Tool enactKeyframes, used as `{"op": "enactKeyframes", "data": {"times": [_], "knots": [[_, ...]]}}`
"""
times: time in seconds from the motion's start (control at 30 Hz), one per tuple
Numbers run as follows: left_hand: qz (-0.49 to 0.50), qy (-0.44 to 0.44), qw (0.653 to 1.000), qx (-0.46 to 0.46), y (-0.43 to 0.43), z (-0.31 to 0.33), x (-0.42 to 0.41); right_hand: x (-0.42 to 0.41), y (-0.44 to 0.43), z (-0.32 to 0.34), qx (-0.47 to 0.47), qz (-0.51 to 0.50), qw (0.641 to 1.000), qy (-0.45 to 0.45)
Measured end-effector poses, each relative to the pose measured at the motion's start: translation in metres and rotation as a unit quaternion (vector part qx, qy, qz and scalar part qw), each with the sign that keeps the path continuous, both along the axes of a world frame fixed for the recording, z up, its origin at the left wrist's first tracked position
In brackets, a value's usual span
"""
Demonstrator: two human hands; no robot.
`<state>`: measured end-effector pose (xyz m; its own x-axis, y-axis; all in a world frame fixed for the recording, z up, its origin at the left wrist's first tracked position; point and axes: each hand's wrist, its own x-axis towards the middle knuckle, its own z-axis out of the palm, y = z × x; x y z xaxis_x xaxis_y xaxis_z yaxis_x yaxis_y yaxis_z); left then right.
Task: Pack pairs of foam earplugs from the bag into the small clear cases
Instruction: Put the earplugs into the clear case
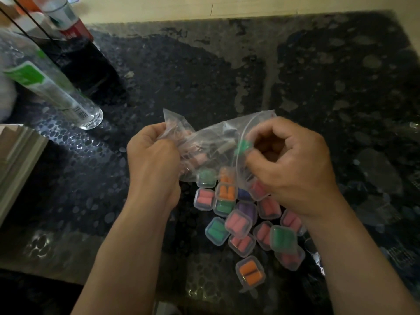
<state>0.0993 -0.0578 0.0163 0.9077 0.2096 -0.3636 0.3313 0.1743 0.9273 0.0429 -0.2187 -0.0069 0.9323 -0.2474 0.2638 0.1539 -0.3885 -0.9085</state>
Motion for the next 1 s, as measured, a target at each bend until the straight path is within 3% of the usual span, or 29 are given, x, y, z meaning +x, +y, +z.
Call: {"op": "enactKeyframes", "data": {"times": [0.2,0.3,0.37,0.47,0.5,0.53,0.57,0.63,0.7,1.0], "knots": [[0.047,-0.013,0.999,0.024,0.015,-0.004,0.008,0.001,-0.008,0.0,0.102,-0.029,0.994,-0.01],[0.097,-0.024,0.985,0.137,0.028,-0.014,0.013,0.001,-0.012,-0.002,0.106,-0.046,0.993,0.0],[0.095,-0.046,0.946,0.306,0.034,-0.019,0.011,0.001,-0.012,-0.002,0.107,-0.044,0.993,0.005],[0.065,-0.215,0.819,0.527,0.033,-0.016,0.003,0.001,-0.011,-0.002,0.119,-0.038,0.992,0.014],[0.04,-0.271,0.804,0.528,0.026,-0.013,0.001,0.001,-0.01,-0.002,0.124,-0.036,0.991,0.015],[-0.003,-0.301,0.82,0.487,0.017,-0.009,-0.001,0.001,-0.009,-0.002,0.128,-0.034,0.991,0.017],[-0.061,-0.3,0.861,0.406,0.006,-0.003,-0.005,0.001,-0.008,-0.001,0.129,-0.03,0.991,0.018],[-0.176,-0.229,0.924,0.252,-0.013,0.004,-0.015,0.0,-0.007,0.0,0.126,-0.022,0.992,0.022],[-0.256,-0.187,0.93,0.187,-0.025,0.003,-0.022,-0.001,-0.007,0.001,0.121,-0.017,0.992,0.027],[-0.231,-0.124,0.958,0.119,-0.034,-0.004,-0.019,-0.001,-0.012,0.0,0.091,0.008,0.995,0.047]]}}
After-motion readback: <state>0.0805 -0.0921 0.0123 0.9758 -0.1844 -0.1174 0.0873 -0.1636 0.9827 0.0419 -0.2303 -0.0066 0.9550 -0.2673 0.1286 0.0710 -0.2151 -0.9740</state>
